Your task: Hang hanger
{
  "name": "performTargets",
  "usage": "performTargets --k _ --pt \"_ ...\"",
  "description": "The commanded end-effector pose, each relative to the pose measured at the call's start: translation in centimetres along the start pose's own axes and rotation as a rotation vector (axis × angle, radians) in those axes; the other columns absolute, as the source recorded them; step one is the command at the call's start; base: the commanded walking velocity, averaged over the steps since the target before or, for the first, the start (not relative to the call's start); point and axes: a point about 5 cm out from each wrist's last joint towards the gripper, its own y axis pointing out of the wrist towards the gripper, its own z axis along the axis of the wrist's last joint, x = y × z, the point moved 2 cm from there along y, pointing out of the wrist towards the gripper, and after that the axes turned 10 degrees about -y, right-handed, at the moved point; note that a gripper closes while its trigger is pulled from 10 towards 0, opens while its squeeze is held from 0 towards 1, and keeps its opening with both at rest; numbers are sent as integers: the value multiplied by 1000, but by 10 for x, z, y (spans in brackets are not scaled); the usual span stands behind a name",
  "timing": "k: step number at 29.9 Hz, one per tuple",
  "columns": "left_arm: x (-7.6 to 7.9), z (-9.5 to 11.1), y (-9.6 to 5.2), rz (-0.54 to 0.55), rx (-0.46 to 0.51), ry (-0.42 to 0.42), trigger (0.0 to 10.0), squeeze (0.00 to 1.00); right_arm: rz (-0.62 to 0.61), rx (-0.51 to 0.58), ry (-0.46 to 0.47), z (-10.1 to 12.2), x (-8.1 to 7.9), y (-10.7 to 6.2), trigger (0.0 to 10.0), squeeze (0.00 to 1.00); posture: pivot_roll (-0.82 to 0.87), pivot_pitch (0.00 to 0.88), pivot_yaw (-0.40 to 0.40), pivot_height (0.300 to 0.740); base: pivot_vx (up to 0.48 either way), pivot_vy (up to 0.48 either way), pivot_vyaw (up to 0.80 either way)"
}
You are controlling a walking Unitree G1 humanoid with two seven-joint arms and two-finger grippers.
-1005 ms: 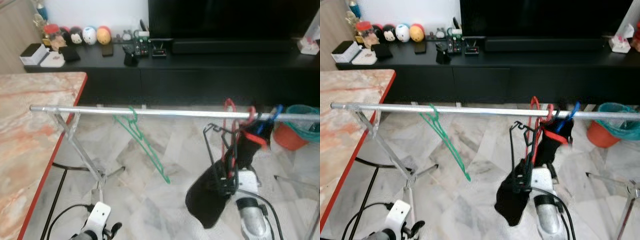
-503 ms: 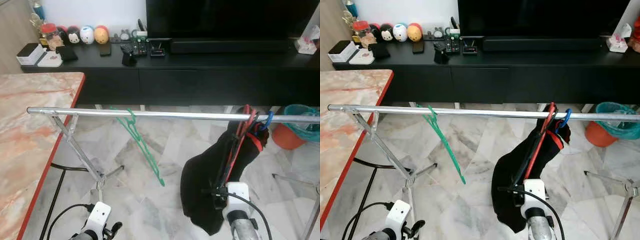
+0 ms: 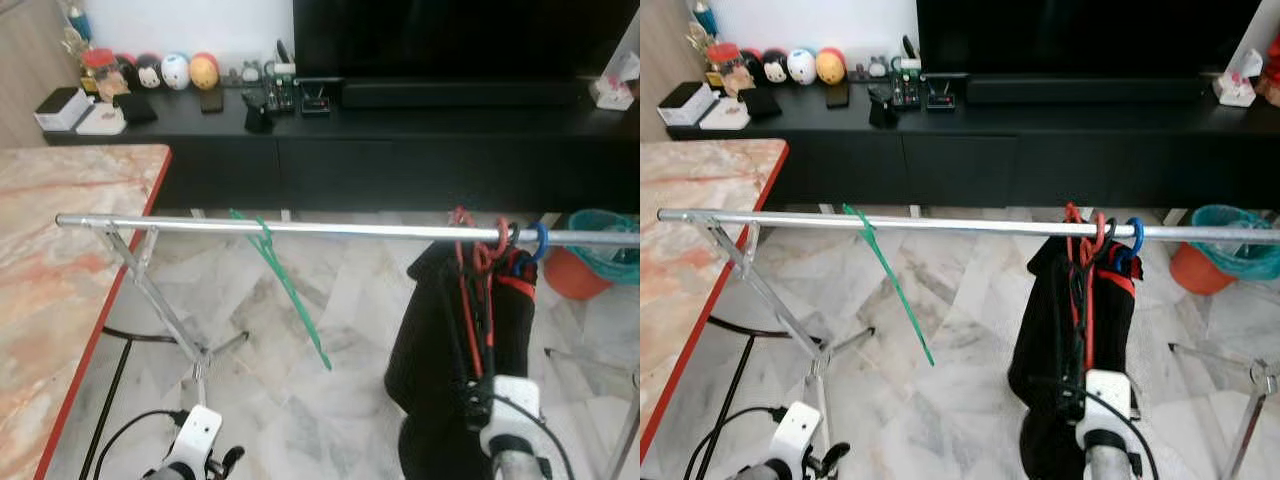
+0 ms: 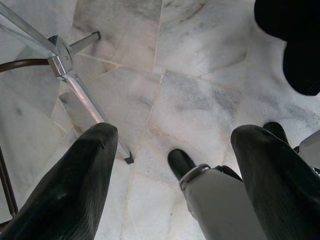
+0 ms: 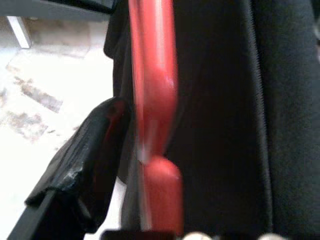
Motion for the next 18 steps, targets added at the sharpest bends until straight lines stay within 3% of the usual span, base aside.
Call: performTargets --k 1,6,9,11,13,18 --pt "1 -7 -2 -7 -24 24 10000 0 8 -23 17 -1 1 -7 10000 0 -20 62 19 740 0 0 0" --pt "0 -6 -2 -9 -24 28 10000 0 65 -17 -25 2 2 -30 10000 0 -33 63 20 740 0 0 0" --pt "1 -6 -2 -12 -24 30 10000 0 59 -28 -25 0 6 -33 10000 0 -42 61 21 740 0 0 0" --pt "1 -5 -1 -16 -23 31 10000 0 74 -137 -66 -15 8 -40 10000 0 -45 62 21 740 0 0 0" --pt "1 -4 -1 -15 -22 32 10000 0 71 -163 -45 -17 9 -42 10000 0 -49 60 20 740 0 0 0" --pt "0 -4 -1 -10 -25 33 10000 0 49 -148 -30 -9 16 -47 10000 0 -50 59 18 740 0 0 0"
